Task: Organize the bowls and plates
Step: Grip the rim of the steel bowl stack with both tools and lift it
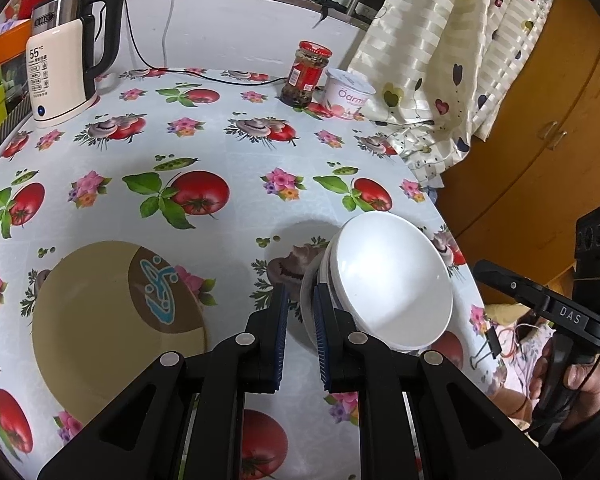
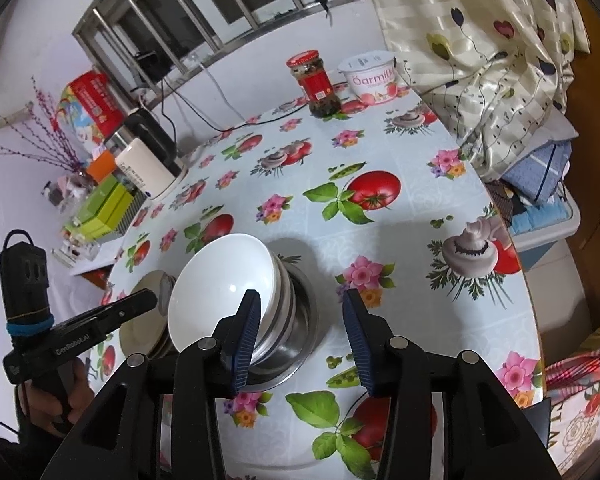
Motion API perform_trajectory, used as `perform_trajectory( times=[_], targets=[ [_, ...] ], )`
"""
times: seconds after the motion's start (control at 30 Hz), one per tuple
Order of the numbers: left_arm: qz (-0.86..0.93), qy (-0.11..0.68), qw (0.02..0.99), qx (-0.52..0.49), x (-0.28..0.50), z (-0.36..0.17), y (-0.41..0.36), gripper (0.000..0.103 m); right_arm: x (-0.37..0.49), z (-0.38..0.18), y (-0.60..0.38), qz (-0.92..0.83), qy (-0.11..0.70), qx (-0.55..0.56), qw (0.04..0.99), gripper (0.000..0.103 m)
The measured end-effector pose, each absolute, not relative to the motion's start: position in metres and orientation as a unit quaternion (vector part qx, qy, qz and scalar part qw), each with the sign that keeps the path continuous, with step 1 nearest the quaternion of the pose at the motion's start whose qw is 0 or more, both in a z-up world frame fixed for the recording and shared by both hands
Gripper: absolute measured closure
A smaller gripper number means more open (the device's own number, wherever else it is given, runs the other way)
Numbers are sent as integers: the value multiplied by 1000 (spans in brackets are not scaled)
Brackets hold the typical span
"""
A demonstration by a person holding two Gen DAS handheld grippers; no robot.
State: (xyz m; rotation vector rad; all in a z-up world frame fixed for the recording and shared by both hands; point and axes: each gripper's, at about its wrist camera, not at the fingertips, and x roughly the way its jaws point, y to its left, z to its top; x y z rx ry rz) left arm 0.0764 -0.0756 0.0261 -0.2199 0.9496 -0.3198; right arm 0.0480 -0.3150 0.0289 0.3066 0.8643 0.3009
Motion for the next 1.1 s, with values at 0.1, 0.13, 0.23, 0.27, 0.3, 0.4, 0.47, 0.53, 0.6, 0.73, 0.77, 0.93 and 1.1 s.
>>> perform_trajectory(
  times=[0.1,0.13,0.23,0.27,0.3,0.4,0.47,0.53,0.6,0.73,0.77,0.93,1.1],
  targets=[
    [-151,454,872,-104,76,25,-75,89,48,27,-316,141,415,144,887,61],
    [-150,454,872,-104,76,24,-75,89,48,26,-317,141,417,144,886,61],
    [-147,455,872,-105,76,22,-74,89,48,22,-317,144,421,146,883,61],
    [-146,456,872,-105,76,21,-74,89,48,20,-318,147,423,151,881,61],
    [-146,457,871,-105,76,20,-73,89,48,19,-319,148,425,154,880,61],
    [-146,458,870,-107,76,17,-72,89,49,15,-321,152,435,166,872,61],
    [-146,459,870,-108,76,15,-71,89,49,13,-320,154,438,164,870,61],
    [-145,463,867,-112,76,13,-69,89,49,12,-320,156,440,166,869,61],
    [-145,466,865,-116,76,11,-68,89,50,10,-320,158,444,169,866,61],
    [-153,471,860,-125,77,7,-67,89,51,8,-319,161,448,167,864,66],
    [-155,473,858,-128,77,7,-67,89,51,6,-319,162,449,169,862,66],
    [-158,480,852,-135,80,3,-67,89,53,1,-321,163,456,177,857,67],
    [-160,488,847,-135,82,-1,-68,89,55,-4,-321,165,463,180,852,67]
  ],
)
